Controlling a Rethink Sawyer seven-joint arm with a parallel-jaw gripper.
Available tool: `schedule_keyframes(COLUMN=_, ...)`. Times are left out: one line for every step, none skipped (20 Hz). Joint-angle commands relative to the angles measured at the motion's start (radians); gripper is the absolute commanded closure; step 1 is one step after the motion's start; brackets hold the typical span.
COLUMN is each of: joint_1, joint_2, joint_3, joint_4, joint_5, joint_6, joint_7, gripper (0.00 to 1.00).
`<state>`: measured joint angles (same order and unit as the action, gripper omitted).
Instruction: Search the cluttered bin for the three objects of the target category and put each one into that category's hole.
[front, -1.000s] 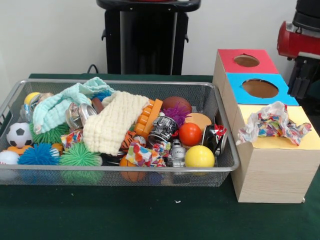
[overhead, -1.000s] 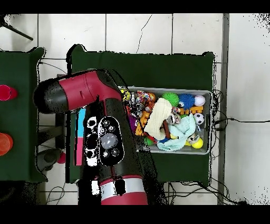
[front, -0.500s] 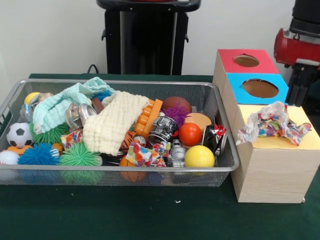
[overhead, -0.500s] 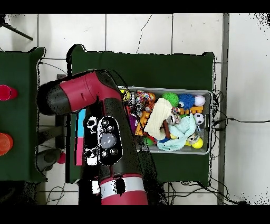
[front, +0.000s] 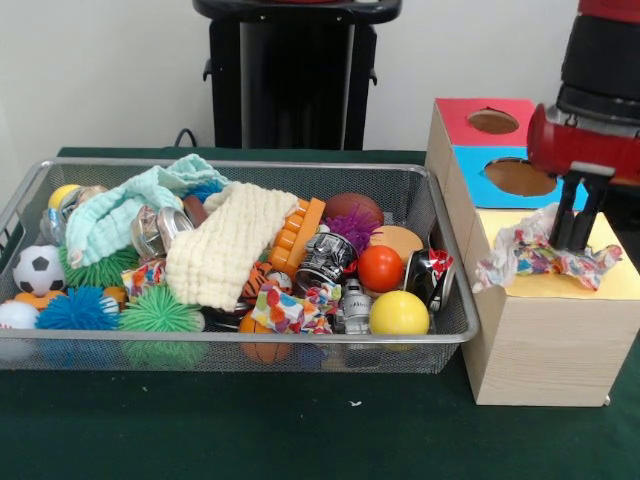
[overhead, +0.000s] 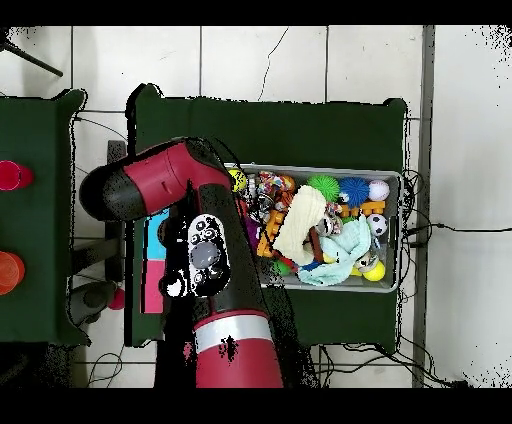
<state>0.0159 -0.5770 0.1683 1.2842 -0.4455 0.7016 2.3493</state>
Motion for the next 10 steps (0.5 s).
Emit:
schedule_keyframes(joint_1=-0.019, joint_2=0.113, joint_3=0.022, joint_4=0.045, joint_5=-0.103, joint_6=-0.074, joint_7=-0.114, gripper=1.00)
schedule_keyframes(joint_1=-0.016, joint_2=0.123, joint_3=0.018, joint_4=0.042, joint_5=-0.108, joint_6=-0.080, joint_7=-0.106, gripper=1.00)
schedule_keyframes(joint_1=-0.014, joint_2=0.132, joint_3=0.015, joint_4=0.040, joint_5=-0.113, joint_6=-0.081, joint_7=-0.100, gripper=1.00)
schedule_keyframes(joint_1=-0.012, joint_2=0.144, joint_3=0.013, joint_4=0.034, joint_5=-0.116, joint_6=-0.076, joint_7=-0.097, gripper=1.00)
schedule_keyframes(joint_1=-0.010, joint_2=0.155, joint_3=0.009, joint_4=0.028, joint_5=-0.121, joint_6=-0.072, joint_7=-0.095, gripper=1.00)
schedule_keyframes(joint_1=-0.009, joint_2=0.169, joint_3=0.005, joint_4=0.020, joint_5=-0.128, joint_6=-0.072, joint_7=-0.095, gripper=1.00)
schedule_keyframes(joint_1=-0.010, joint_2=0.189, joint_3=0.003, joint_4=0.012, joint_5=-0.130, joint_6=-0.076, joint_7=-0.090, gripper=1.00)
schedule_keyframes(joint_1=-0.011, joint_2=0.207, joint_3=0.001, joint_4=0.007, joint_5=-0.132, joint_6=-0.088, joint_7=-0.082, gripper=1.00)
schedule_keyframes(joint_1=-0.010, joint_2=0.225, joint_3=-0.006, joint_4=-0.001, joint_5=-0.139, joint_6=-0.105, joint_7=-0.071, gripper=1.00)
schedule_keyframes(joint_1=-0.012, joint_2=0.243, joint_3=-0.009, joint_4=-0.006, joint_5=-0.142, joint_6=-0.124, joint_7=-0.059, gripper=1.00)
